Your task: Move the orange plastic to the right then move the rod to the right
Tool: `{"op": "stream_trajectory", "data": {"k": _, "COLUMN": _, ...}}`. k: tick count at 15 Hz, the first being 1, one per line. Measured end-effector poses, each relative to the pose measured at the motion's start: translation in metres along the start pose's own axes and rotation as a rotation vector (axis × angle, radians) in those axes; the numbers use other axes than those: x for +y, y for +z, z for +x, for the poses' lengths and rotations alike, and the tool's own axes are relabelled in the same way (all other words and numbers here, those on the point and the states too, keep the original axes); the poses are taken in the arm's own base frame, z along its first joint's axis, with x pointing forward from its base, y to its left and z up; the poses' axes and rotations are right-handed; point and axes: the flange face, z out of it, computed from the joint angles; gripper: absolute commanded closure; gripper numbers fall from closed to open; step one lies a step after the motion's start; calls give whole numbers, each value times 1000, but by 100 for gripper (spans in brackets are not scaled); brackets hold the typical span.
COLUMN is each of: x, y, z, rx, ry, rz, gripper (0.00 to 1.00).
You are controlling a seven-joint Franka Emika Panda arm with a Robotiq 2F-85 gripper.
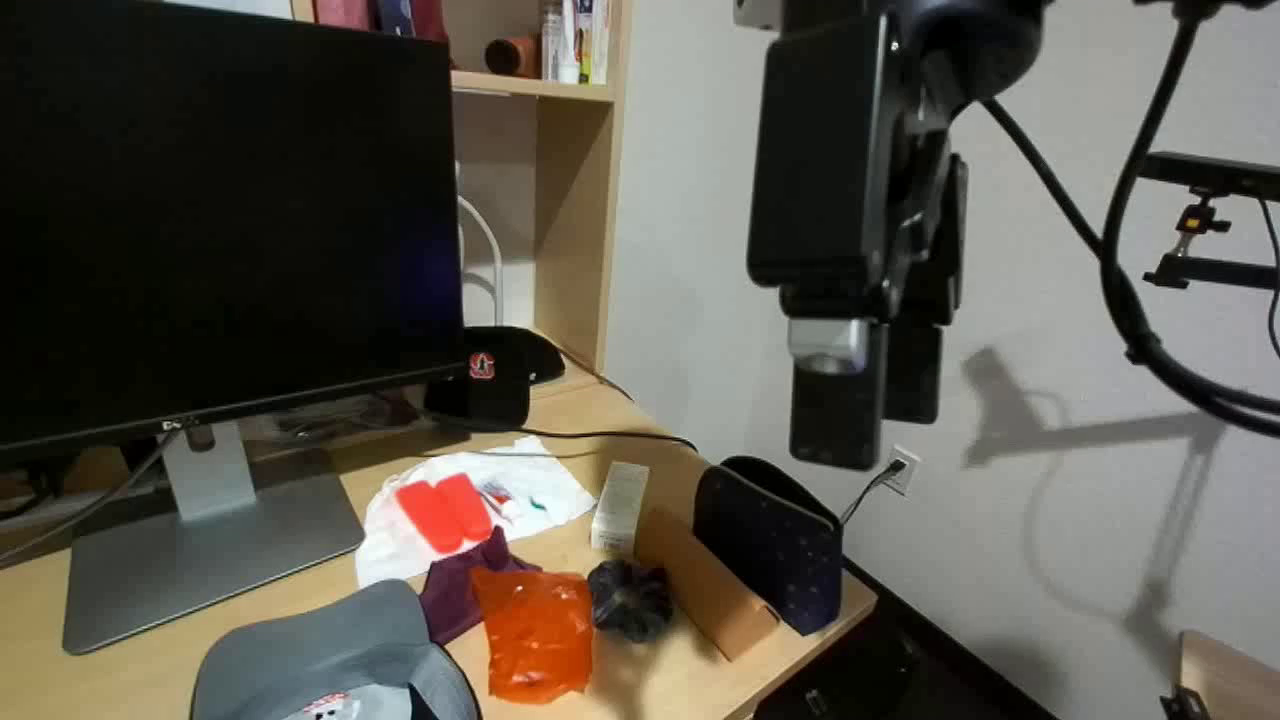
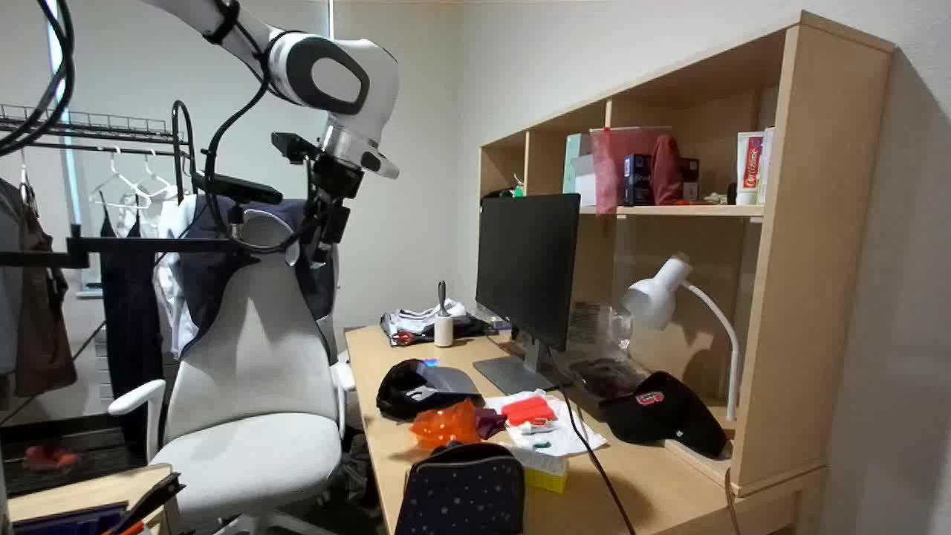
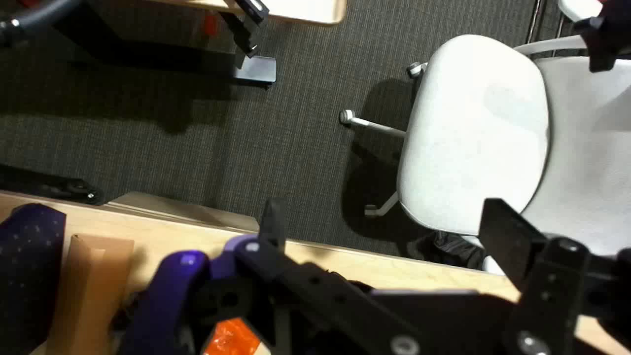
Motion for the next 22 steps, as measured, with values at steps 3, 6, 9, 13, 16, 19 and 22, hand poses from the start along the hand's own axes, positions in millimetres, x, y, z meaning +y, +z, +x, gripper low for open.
{"op": "stream_trajectory", "data": {"k": 3, "x": 0, "y": 0, "z": 0, "rx": 0, "ry": 0, "rz": 0, "gripper": 0}}
{"op": "stream_trajectory", "data": {"k": 6, "x": 6, "y": 0, "z": 8, "rx": -6, "ry": 12, "rz": 5, "gripper": 0}}
{"op": "stream_trajectory", "data": {"k": 9, "x": 18, "y": -5, "z": 33, "rx": -5, "ry": 19, "rz": 21, "gripper": 0}}
{"op": "stream_trajectory", "data": {"k": 13, "x": 37, "y": -4, "z": 78, "rx": -20, "ry": 31, "rz": 23, "gripper": 0}}
{"op": "stream_trajectory", "data": {"k": 16, "x": 48, "y": 11, "z": 113, "rx": -31, "ry": 35, "rz": -36, "gripper": 0}}
{"op": "stream_trajectory", "data": {"k": 19, "x": 57, "y": 31, "z": 144, "rx": -28, "ry": 47, "rz": -47, "gripper": 0}}
{"op": "stream_trajectory", "data": {"k": 22, "x": 61, "y": 32, "z": 158, "rx": -26, "ry": 55, "rz": -41, "gripper": 0}}
